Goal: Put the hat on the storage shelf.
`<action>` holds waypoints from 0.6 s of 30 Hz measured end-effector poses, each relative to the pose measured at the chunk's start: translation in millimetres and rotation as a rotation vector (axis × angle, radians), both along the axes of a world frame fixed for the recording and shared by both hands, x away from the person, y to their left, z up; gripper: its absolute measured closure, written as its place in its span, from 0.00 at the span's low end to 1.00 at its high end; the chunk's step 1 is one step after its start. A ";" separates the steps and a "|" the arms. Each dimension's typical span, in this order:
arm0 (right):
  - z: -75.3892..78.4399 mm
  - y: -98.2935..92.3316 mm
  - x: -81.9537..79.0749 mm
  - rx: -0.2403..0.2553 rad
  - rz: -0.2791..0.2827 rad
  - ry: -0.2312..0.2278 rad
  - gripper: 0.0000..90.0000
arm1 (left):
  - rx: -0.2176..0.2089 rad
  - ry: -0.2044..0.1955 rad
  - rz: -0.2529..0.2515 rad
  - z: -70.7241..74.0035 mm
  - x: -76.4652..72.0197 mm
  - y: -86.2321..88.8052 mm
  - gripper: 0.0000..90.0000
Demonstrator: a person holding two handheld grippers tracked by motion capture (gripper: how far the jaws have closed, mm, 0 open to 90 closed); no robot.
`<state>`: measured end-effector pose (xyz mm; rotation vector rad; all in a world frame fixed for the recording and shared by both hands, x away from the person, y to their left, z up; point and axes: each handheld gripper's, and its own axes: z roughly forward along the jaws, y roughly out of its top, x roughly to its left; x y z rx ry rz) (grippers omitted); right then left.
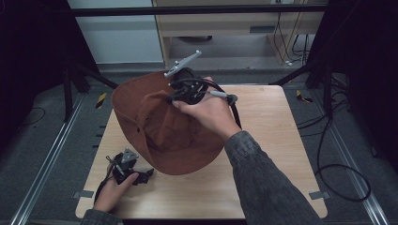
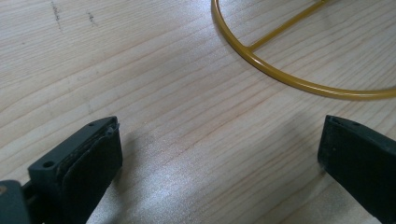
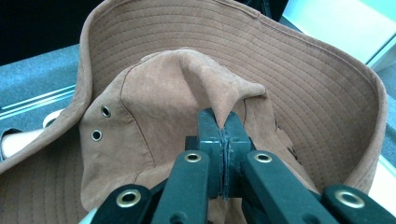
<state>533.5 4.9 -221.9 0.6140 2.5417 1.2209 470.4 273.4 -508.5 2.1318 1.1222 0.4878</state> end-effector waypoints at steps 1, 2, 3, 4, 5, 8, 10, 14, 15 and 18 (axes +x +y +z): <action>-0.2 0.4 0.2 -0.003 0.000 0.000 0.99 | 0.000 0.000 0.000 0.0 0.0 0.0 0.00; -0.4 1.6 0.3 -0.007 0.004 -0.003 0.99 | 0.000 0.000 0.000 0.0 0.0 0.0 0.00; -0.4 1.6 0.3 -0.007 0.004 -0.003 0.99 | 0.000 0.000 0.000 0.0 -0.1 0.0 0.00; -0.8 2.3 0.0 -0.006 0.003 -0.002 0.99 | 0.000 0.000 0.000 0.0 -0.1 0.0 0.00; -1.2 2.8 -0.3 -0.007 0.004 -0.002 0.99 | 0.000 0.000 0.000 0.0 -0.1 -0.1 0.00; -1.7 3.5 -1.0 -0.009 0.003 -0.002 0.99 | 0.000 0.000 0.000 0.0 -0.2 -0.1 0.00; -2.3 3.3 -0.5 -0.008 0.000 0.000 0.99 | 0.000 0.001 -0.001 0.0 -0.2 -0.1 0.00; -4.7 4.1 0.7 -0.010 0.008 0.004 0.99 | 0.000 0.001 -0.001 0.0 -0.2 -0.1 0.00; -5.1 4.3 0.7 -0.011 0.007 0.005 0.99 | 0.000 0.000 -0.001 0.0 -0.2 -0.1 0.00; -5.8 4.1 0.3 -0.011 0.009 0.003 0.99 | 0.000 0.001 -0.001 0.0 -0.2 -0.1 0.00</action>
